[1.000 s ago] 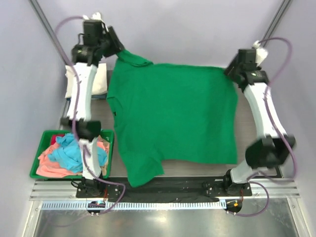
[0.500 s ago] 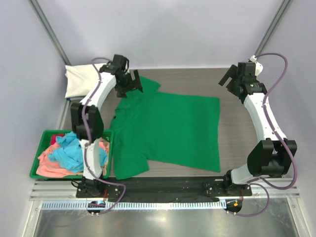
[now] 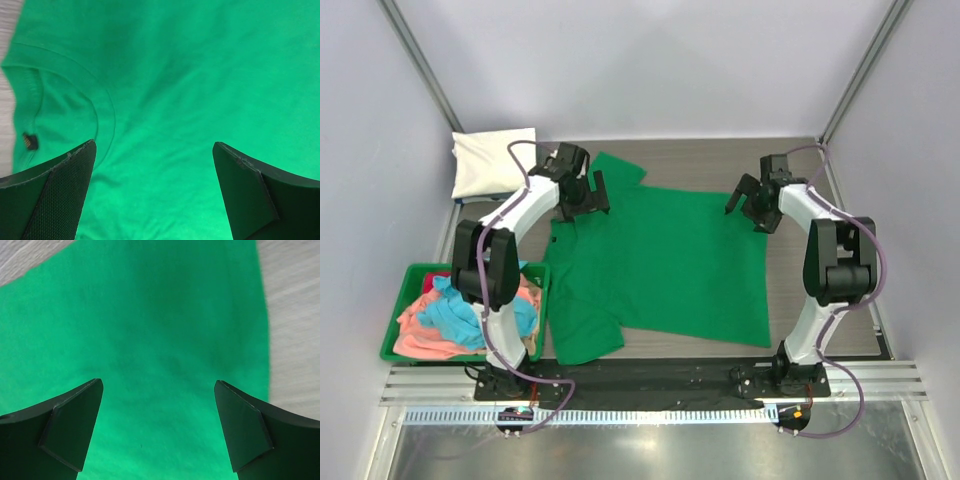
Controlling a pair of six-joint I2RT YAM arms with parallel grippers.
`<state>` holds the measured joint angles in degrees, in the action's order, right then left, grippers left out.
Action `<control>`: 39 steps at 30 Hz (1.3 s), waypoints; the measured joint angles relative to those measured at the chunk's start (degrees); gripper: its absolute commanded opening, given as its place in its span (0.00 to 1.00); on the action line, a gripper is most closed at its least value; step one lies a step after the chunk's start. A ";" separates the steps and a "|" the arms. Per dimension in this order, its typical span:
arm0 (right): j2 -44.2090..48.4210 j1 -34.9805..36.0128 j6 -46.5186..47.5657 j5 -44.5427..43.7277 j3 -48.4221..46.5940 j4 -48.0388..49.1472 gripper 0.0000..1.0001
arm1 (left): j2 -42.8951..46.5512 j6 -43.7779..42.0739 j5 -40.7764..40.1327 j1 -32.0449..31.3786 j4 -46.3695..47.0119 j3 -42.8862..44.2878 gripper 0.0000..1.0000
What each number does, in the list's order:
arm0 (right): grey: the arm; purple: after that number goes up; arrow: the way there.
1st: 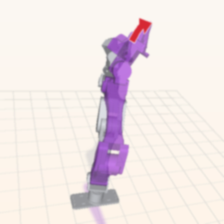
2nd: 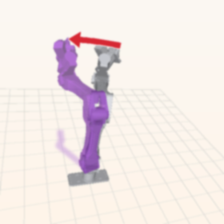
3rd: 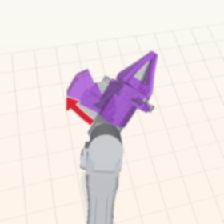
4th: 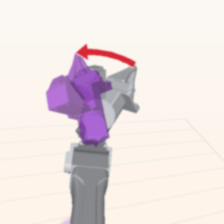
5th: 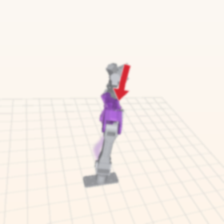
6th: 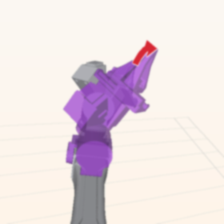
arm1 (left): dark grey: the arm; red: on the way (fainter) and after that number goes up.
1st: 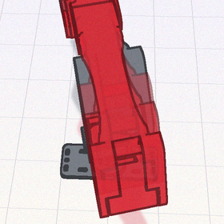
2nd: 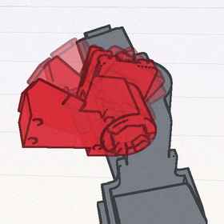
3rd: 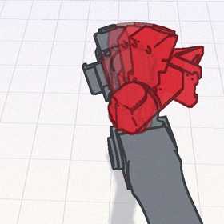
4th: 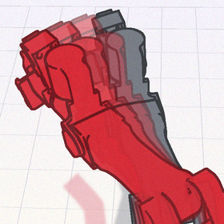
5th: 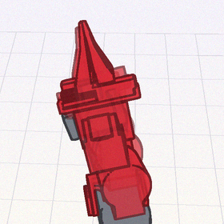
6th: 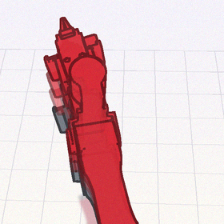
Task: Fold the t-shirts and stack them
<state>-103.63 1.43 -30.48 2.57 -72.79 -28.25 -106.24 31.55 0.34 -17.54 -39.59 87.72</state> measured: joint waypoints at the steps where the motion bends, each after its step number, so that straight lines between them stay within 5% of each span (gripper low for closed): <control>1: -1.51 0.13 -0.09 0.26 -0.79 0.15 1.00 | -1.57 0.00 0.11 0.00 0.42 -0.17 1.00; 10: -9.33 0.22 -0.22 -3.17 -6.12 1.22 1.00 | -11.47 0.35 1.18 0.00 4.52 4.90 1.00; 19: -19.98 -1.79 -0.24 -6.86 -21.66 -1.53 1.00 | -21.11 2.91 4.28 0.04 6.36 13.44 1.00; 28: -31.69 -3.80 0.37 -8.28 -40.74 -5.46 0.99 | -29.24 5.31 7.82 0.04 6.29 26.67 1.00; 35: -37.57 -4.17 0.46 -8.57 -51.78 -9.49 1.00 | -40.02 4.02 9.46 0.61 -1.07 48.96 1.00; 39: -38.29 -4.17 0.46 -6.14 -54.69 -11.41 1.00 | -37.90 3.67 9.86 1.22 -3.26 49.55 1.00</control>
<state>-141.93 -2.74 -30.02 -3.57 -127.48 -39.66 -144.14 35.22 10.20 -16.32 -42.85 137.27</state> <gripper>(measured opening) 0.995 0.996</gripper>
